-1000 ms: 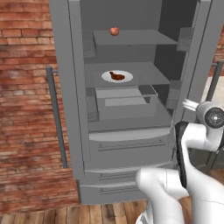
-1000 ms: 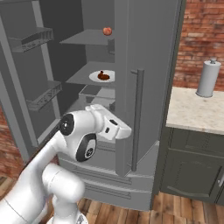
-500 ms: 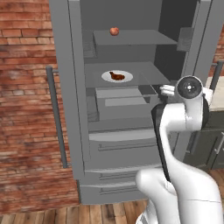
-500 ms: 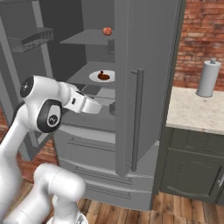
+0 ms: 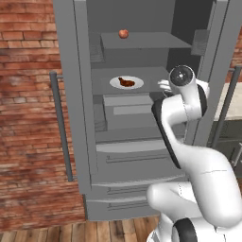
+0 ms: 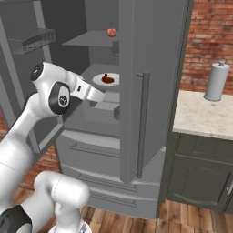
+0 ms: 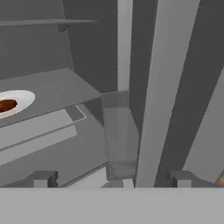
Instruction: Retrieve the chicken drumstick from the fridge and place it on the saucepan with marinade on the stove.
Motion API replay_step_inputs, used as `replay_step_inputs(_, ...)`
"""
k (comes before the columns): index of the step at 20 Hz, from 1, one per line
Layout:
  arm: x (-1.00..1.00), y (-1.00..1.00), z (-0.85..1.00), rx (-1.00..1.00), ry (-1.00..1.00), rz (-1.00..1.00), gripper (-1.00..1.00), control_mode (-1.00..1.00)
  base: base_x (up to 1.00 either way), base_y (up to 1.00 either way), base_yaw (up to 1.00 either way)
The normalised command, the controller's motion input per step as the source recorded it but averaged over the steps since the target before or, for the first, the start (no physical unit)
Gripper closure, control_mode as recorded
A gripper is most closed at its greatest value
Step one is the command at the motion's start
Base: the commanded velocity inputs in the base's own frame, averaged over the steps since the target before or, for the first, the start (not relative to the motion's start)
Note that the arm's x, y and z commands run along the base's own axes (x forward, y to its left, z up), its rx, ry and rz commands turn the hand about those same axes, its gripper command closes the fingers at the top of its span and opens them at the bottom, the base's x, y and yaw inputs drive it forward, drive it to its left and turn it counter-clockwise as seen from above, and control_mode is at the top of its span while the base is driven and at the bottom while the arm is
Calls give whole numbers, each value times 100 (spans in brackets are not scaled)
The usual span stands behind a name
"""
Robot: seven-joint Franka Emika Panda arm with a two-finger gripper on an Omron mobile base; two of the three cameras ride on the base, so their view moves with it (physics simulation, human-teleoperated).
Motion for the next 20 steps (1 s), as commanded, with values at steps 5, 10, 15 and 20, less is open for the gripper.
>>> replay_step_inputs(5, 91, 0, -9, 0, 0, 0, -100, -100, 0, 0, 0)
replay_step_inputs(10, 75, -2, -10, 0, 2, 0, -100, -100, 0, 0, 0)
replay_step_inputs(15, 58, -55, -26, -5, 4, -1, -100, -100, 0, 0, 0)
replay_step_inputs(20, 46, -82, -33, -10, 0, -6, -100, -100, 0, 0, 0)
